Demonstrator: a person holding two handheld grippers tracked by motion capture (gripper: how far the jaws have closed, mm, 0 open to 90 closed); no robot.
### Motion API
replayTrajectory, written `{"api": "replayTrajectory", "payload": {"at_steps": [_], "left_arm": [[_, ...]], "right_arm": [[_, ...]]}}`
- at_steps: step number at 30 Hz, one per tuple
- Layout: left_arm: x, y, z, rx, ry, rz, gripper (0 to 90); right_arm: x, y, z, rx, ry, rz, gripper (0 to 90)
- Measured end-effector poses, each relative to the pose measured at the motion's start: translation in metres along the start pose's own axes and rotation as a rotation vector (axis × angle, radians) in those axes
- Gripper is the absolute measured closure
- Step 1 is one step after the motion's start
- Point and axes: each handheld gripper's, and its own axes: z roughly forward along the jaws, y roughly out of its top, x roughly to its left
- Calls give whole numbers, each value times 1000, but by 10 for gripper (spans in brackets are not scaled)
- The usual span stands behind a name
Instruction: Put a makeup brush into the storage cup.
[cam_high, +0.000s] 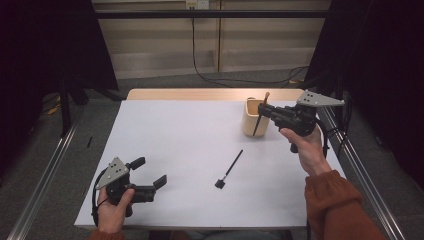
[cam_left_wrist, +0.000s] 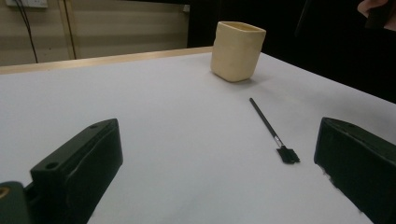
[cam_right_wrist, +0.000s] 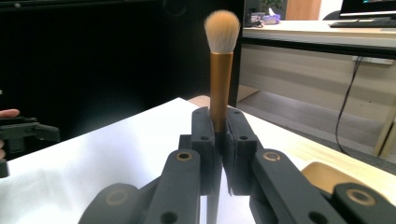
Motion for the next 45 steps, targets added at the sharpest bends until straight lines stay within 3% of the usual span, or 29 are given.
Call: {"api": "replayTrajectory", "payload": {"at_steps": [14,27,39,45], "left_arm": [[-5,-1,1,-1,-13,31,11],[-4,-1,0,-2,-17,29,11],[-3,0,-1,6,-30,38,11],[-4,0,-1,4,-29,38,11]], "right_arm": [[-14,21,7,-17,-33,-22,839],[-38,26,20,-10,-103,17,839],[-54,33,43,48,-182,-1,838],[-61,37,49,58,-196,2,838]]}}
